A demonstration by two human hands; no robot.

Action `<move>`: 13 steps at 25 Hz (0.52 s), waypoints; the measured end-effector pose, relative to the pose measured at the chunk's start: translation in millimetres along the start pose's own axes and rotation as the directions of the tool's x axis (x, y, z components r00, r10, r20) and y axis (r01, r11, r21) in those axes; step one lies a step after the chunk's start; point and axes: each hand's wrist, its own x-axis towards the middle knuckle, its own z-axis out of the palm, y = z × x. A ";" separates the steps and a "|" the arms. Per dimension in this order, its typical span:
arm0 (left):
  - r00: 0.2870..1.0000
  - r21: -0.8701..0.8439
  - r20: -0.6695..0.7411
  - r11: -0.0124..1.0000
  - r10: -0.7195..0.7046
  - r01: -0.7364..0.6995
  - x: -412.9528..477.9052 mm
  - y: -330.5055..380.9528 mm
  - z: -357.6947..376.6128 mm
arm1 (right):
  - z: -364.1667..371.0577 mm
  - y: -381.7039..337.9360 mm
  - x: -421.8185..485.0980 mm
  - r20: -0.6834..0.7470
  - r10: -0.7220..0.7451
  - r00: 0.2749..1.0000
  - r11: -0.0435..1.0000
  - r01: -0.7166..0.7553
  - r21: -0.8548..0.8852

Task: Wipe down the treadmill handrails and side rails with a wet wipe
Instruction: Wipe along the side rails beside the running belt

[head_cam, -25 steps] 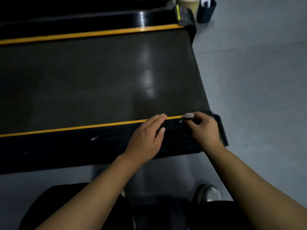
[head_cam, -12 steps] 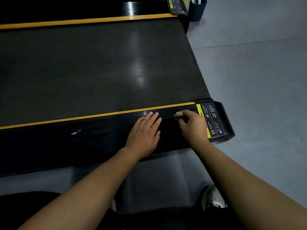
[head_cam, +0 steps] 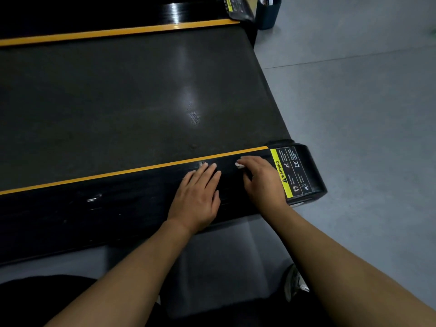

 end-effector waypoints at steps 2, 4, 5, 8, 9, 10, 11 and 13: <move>1.000 0.005 -0.008 1.000 0.004 -0.004 -0.4 -0.1 1.2 | 11.0 3.9 -16.5 0.094 -0.144 0.985 0.982 0.154 -0.111; 1.000 0.017 -0.016 1.000 0.010 -0.010 -0.9 0.0 1.8 | 15.3 10.1 -33.8 0.271 -0.169 0.947 0.939 0.238 -0.246; 1.000 0.020 -0.028 1.000 0.013 -0.013 -0.7 0.1 2.3 | 12.4 15.3 -35.4 0.307 -0.120 0.944 0.926 0.218 -0.308; 0.999 0.023 -0.046 1.000 0.017 -0.016 -0.7 -0.4 4.1 | 0.5 27.2 -22.8 0.269 0.105 0.957 0.896 0.027 -0.444; 0.999 0.020 -0.052 1.000 0.017 -0.016 -0.4 -0.7 5.1 | 0.4 23.9 -17.6 0.276 0.135 0.952 0.892 0.004 -0.451; 0.998 0.018 -0.056 1.000 0.018 -0.018 0.2 -1.0 5.8 | 2.4 18.8 -13.5 0.307 0.123 0.944 0.899 0.025 -0.437; 0.998 0.017 -0.057 1.000 0.021 -0.020 0.2 -1.1 6.1 | 5.4 14.3 -11.0 0.353 0.090 0.931 0.906 0.070 -0.417; 0.998 0.020 -0.065 1.000 0.024 -0.022 0.0 -1.0 7.0 | 5.1 16.0 -5.0 0.422 0.036 0.906 0.898 0.156 -0.411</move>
